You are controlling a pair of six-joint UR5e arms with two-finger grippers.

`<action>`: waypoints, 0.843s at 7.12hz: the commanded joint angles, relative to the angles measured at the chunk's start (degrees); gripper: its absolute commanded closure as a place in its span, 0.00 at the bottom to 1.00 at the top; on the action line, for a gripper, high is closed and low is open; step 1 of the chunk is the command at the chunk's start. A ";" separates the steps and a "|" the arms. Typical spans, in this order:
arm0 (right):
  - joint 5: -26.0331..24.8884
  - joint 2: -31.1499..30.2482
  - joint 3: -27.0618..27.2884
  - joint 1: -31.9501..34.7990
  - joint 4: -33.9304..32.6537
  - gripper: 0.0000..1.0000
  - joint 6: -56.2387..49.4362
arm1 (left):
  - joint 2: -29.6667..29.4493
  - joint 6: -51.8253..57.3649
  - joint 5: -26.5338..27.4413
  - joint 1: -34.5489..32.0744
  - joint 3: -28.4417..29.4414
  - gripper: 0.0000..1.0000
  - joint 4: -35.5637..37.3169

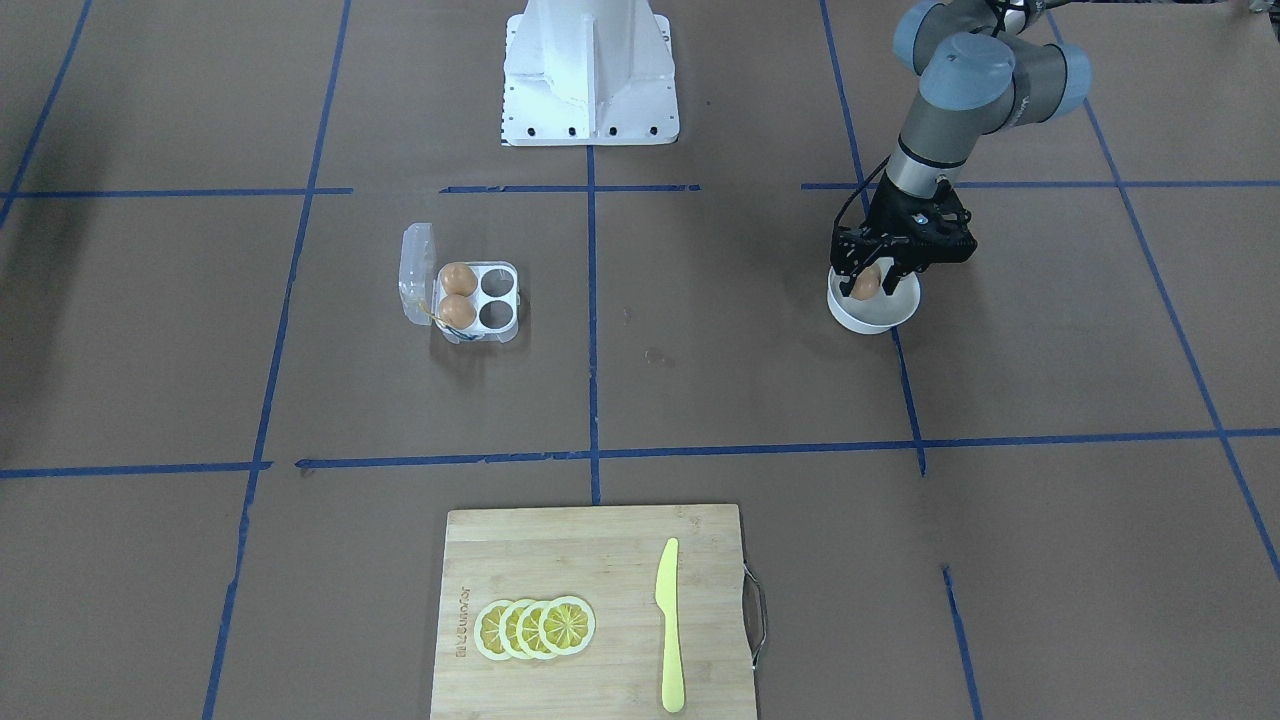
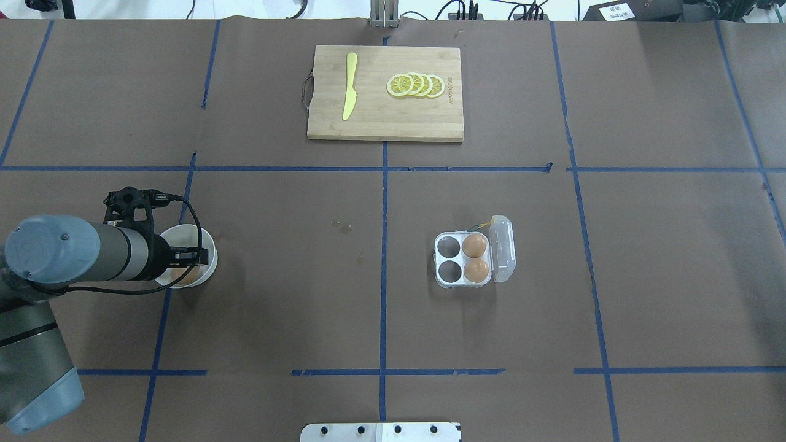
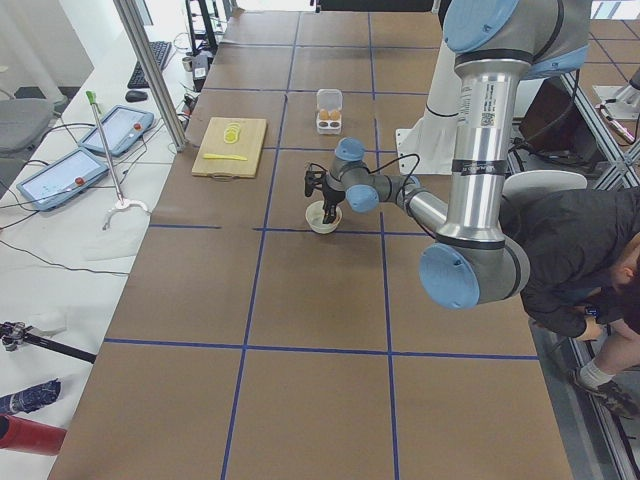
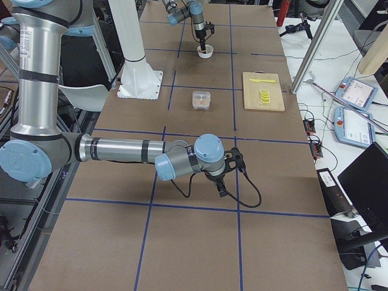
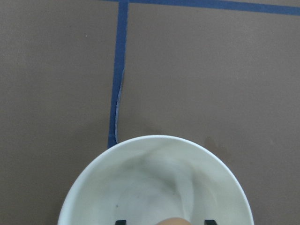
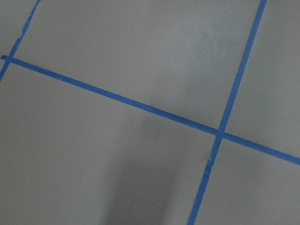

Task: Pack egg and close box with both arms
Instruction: 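Close the left gripper on the brown egg inside the bowl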

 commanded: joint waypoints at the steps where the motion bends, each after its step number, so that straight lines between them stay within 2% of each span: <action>1: 0.00 0.00 0.00 0.00 0.00 0.00 0.00 | -0.01 0.19 0.14 0.92 0.04 0.34 -0.07; 6: 0.00 0.00 0.00 0.00 0.00 0.00 0.00 | -0.01 0.19 0.14 2.50 0.13 0.33 -0.16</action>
